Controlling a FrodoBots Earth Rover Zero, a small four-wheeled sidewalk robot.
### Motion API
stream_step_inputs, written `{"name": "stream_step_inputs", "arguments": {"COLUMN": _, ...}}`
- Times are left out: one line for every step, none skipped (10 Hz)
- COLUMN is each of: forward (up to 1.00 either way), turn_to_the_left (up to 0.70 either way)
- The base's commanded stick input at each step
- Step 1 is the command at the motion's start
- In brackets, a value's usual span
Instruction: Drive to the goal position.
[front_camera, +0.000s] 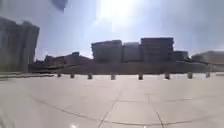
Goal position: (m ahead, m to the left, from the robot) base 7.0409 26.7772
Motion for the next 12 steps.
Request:
{"name": "stream_step_inputs", "arguments": {"forward": 1.0, "turn_to_the_left": -0.19}}
{"name": "stream_step_inputs", "arguments": {"forward": 1.0, "turn_to_the_left": -0.11}}
{"name": "stream_step_inputs", "arguments": {"forward": 1.0, "turn_to_the_left": -0.03}}
{"name": "stream_step_inputs", "arguments": {"forward": 1.0, "turn_to_the_left": 0.05}}
{"name": "stream_step_inputs", "arguments": {"forward": 1.0, "turn_to_the_left": 0.06}}
{"name": "stream_step_inputs", "arguments": {"forward": 1.0, "turn_to_the_left": 0.06}}
{"name": "stream_step_inputs", "arguments": {"forward": 1.0, "turn_to_the_left": 0.06}}
{"name": "stream_step_inputs", "arguments": {"forward": 1.0, "turn_to_the_left": 0.06}}
{"name": "stream_step_inputs", "arguments": {"forward": 1.0, "turn_to_the_left": 0.06}}
{"name": "stream_step_inputs", "arguments": {"forward": 1.0, "turn_to_the_left": 0.06}}
{"name": "stream_step_inputs", "arguments": {"forward": 1.0, "turn_to_the_left": 0.06}}
{"name": "stream_step_inputs", "arguments": {"forward": 1.0, "turn_to_the_left": 0.06}}
